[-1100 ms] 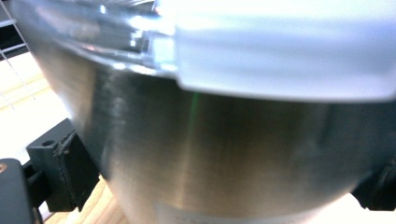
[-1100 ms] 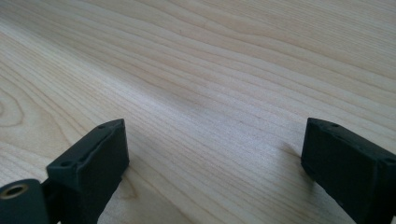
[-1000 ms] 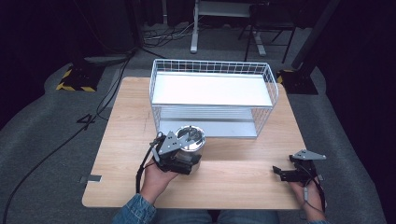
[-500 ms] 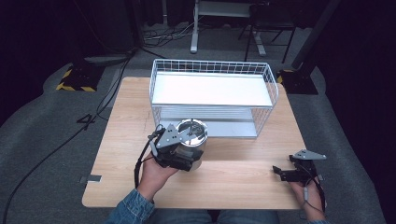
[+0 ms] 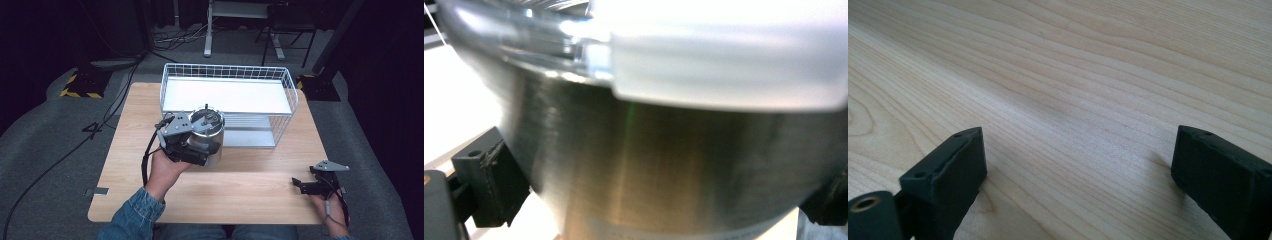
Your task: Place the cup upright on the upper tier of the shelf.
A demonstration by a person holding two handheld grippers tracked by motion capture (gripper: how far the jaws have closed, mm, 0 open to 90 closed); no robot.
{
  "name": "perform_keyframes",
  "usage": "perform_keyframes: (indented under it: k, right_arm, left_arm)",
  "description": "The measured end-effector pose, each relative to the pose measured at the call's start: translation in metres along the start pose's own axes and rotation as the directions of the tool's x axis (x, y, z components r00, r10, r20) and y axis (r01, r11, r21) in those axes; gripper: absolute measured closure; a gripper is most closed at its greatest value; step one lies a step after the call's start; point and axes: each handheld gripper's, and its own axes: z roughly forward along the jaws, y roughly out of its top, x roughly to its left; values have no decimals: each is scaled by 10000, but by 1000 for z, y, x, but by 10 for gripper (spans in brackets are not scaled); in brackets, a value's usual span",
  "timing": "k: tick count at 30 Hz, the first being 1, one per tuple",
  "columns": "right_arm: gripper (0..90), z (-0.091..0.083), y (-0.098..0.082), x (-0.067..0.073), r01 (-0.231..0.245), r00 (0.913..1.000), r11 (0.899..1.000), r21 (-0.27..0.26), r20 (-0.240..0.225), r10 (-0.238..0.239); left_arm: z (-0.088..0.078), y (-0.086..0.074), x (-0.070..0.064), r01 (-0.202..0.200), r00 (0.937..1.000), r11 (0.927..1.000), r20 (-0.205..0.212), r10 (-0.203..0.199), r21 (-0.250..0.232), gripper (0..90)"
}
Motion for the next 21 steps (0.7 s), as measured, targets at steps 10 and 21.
perform_keyframes:
  k: [10, 21]
  right_arm:
    - [70, 2, 1, 0, 22, 10000, 10000, 21, -11, -22]
    - [70, 2, 1, 0, 20, 10000, 10000, 18, -12, -20]
  left_arm:
    - [0, 38, 10, 21, 9997, 9995, -260, -29, -315, 36]
    - [7, 74, 23, 144, 9980, 9977, -612, -185, -667, 36]
